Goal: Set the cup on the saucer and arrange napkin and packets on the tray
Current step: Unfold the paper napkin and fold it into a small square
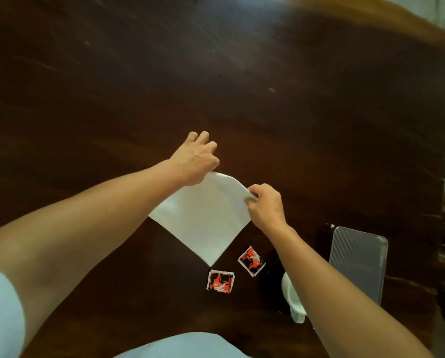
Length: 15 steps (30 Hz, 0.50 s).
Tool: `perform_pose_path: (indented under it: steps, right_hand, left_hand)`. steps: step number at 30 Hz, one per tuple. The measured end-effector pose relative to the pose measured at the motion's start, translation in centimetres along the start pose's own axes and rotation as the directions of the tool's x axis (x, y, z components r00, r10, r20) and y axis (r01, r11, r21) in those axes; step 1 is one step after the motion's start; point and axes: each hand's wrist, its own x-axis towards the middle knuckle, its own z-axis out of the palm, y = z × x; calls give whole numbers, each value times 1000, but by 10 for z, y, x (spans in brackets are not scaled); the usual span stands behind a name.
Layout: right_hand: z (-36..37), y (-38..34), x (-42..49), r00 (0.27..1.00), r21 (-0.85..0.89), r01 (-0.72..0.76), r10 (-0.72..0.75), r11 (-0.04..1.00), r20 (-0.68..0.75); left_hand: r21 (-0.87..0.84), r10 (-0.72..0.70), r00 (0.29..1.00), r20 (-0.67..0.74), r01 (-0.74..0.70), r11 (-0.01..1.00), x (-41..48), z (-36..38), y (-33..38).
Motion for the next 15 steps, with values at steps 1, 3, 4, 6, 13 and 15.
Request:
perform_pose_path:
  steps: [1, 3, 4, 6, 13, 15]
  right_hand:
    - [-8, -2, 1, 999, -2, 25, -25, 1000, -32]
    - [-23, -5, 3, 991, 8, 78, -77, 997, -108]
    - [-31, -8, 2, 983, 10, 110, -107, 994, -147]
    - [-42, -12, -3, 963, 1, 168, -164, 986, -215]
    - [-41, -4, -41, 882, -195, 341, -384, 920, -273]
    - [-26, 2, -51, 871, -246, 368, -425, 897, -246]
  left_hand:
    - [-27, -17, 1000, -7, 17, 999, -4, -4, -7]
    - [-106, -47, 997, -59, 41, 994, -14, -10, -19]
    - [-144, -66, 992, -107, 50, 988, -20, -14, -23]
    - [-196, -104, 972, -211, 62, 979, -32, -20, -28]
    - [-185, -112, 939, -324, 53, 981, -82, -12, -10]
    - [-167, -137, 954, -268, 94, 981, -92, 1, 0]
